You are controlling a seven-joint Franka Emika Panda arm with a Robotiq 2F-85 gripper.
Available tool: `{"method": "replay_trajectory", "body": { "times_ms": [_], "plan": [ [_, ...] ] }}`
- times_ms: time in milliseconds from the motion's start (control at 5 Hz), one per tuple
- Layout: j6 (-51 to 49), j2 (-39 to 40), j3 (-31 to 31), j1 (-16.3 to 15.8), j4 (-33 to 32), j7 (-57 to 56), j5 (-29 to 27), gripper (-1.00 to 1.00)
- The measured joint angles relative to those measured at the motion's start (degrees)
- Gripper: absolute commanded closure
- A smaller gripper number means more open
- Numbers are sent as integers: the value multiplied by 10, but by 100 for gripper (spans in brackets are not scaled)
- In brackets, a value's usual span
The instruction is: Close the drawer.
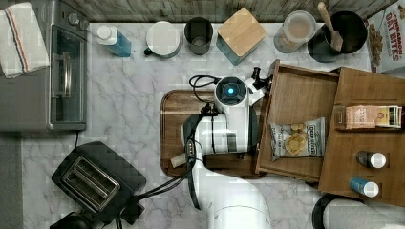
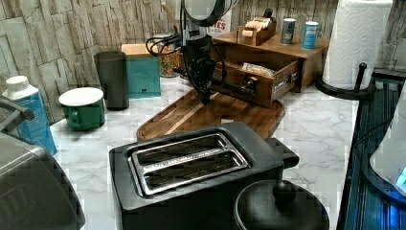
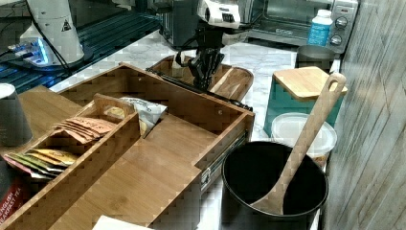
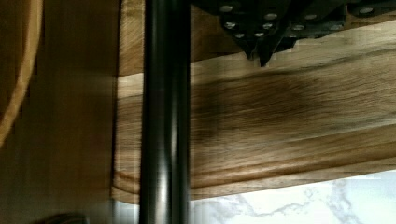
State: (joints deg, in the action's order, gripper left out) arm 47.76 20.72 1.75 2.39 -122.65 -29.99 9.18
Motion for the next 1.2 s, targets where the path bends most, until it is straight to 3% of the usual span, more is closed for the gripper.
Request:
{"method": "replay_trajectory", "body": {
  "times_ms": [200,600,800,1000,1200],
  "plan": [
    [-2,-6,0,15,-1,-31,-1,100],
    [15,-38,7,37,-9,-203,-17,100],
    [23,-30,39,38,0,-342,-126,100],
    [-12,3,50,70,43,-448,-156,100],
    [-10,44,65,102,84,-453,-158,100]
  ]
}}
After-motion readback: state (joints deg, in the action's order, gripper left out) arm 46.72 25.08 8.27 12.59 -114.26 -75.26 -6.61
